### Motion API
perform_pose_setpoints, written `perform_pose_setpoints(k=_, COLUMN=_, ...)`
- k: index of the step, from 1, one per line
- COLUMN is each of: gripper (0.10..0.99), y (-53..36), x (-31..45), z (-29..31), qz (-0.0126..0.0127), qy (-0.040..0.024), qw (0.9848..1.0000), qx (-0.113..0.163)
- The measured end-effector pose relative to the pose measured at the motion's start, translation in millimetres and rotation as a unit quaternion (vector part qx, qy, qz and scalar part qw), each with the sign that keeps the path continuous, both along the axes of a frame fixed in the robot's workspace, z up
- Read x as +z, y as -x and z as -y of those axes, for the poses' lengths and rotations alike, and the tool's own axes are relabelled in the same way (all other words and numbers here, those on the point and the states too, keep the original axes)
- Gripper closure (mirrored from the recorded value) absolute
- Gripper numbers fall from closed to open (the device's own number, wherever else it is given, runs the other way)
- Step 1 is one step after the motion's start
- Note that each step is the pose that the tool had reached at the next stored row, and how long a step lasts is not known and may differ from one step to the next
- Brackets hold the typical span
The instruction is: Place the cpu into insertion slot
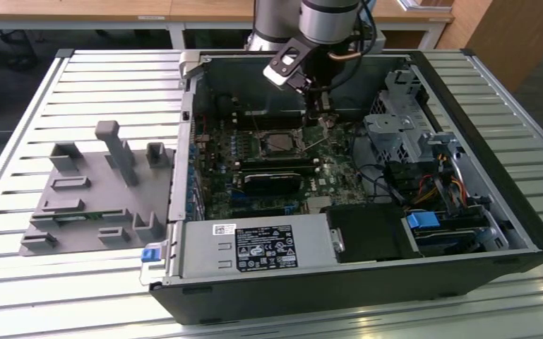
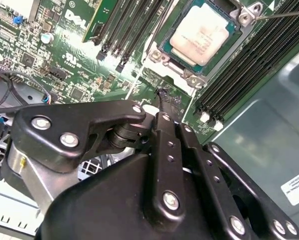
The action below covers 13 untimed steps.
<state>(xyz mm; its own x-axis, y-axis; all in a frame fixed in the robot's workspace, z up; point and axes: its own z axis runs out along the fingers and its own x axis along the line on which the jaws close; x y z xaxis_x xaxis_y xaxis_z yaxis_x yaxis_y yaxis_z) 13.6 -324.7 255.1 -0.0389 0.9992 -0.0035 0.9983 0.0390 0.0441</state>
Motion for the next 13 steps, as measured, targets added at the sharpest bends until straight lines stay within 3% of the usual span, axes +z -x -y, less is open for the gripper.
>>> perform_pose_setpoints(k=13, gripper=0.973, y=-15.1, x=-3.2, z=-2.7, qz=-0.0008, qy=0.0001, qw=1.0000, qx=-0.005)
